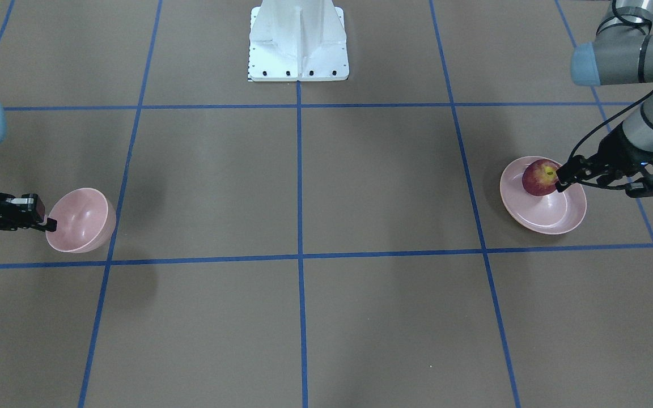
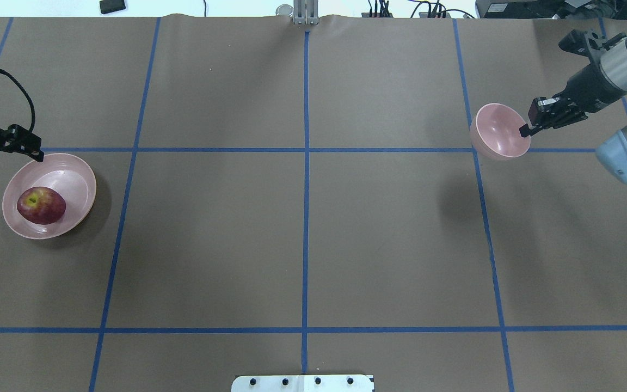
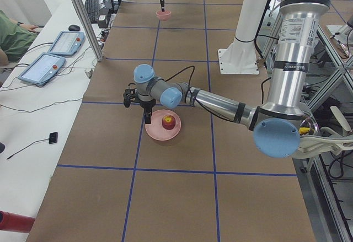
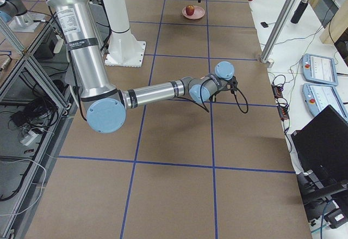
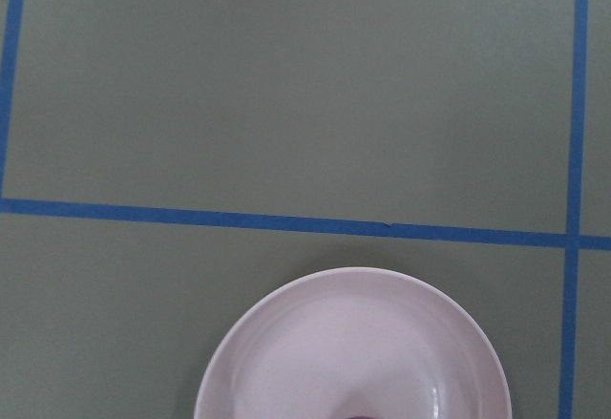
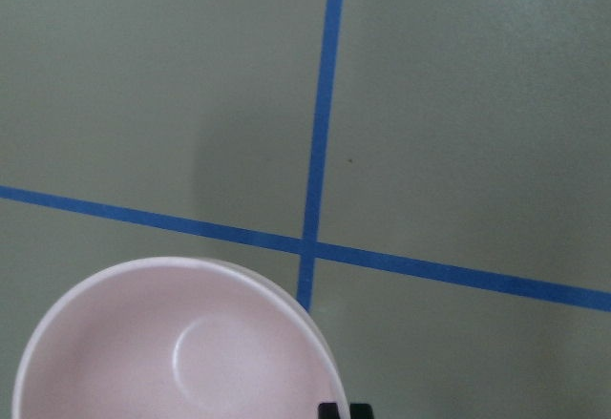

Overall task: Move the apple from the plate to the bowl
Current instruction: 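Grip bowl rim with right gripper while left gripper lowers onto apple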

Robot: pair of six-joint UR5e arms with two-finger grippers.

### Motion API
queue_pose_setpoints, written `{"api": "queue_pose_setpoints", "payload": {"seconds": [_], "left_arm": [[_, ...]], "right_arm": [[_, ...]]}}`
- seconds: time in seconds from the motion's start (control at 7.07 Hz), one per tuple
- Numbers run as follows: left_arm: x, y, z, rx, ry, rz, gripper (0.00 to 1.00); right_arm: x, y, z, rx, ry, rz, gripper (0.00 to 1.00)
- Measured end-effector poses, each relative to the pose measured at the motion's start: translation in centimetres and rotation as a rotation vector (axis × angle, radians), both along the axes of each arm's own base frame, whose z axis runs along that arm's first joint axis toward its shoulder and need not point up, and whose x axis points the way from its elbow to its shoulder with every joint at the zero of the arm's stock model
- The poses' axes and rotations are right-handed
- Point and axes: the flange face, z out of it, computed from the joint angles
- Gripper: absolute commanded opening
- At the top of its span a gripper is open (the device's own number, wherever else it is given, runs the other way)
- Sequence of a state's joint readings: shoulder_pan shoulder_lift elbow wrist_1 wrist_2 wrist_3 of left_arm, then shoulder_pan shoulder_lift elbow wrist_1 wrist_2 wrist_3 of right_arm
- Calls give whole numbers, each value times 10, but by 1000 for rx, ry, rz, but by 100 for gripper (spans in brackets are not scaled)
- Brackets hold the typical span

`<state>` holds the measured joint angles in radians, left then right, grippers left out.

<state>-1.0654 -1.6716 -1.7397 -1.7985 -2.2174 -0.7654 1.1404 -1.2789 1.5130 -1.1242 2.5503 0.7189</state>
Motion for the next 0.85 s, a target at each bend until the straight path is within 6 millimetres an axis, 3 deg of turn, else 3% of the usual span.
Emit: {"api": "queue_pose_setpoints", "payload": {"seconds": [0.42, 0.85], "left_arm": [[28, 15, 9, -11, -20, 48, 99], [41, 21, 22, -26, -34, 78, 99]], "right_arm": [[-15, -6, -53, -50, -38, 41, 0], [-30, -7, -86, -78, -61, 54, 0]]}}
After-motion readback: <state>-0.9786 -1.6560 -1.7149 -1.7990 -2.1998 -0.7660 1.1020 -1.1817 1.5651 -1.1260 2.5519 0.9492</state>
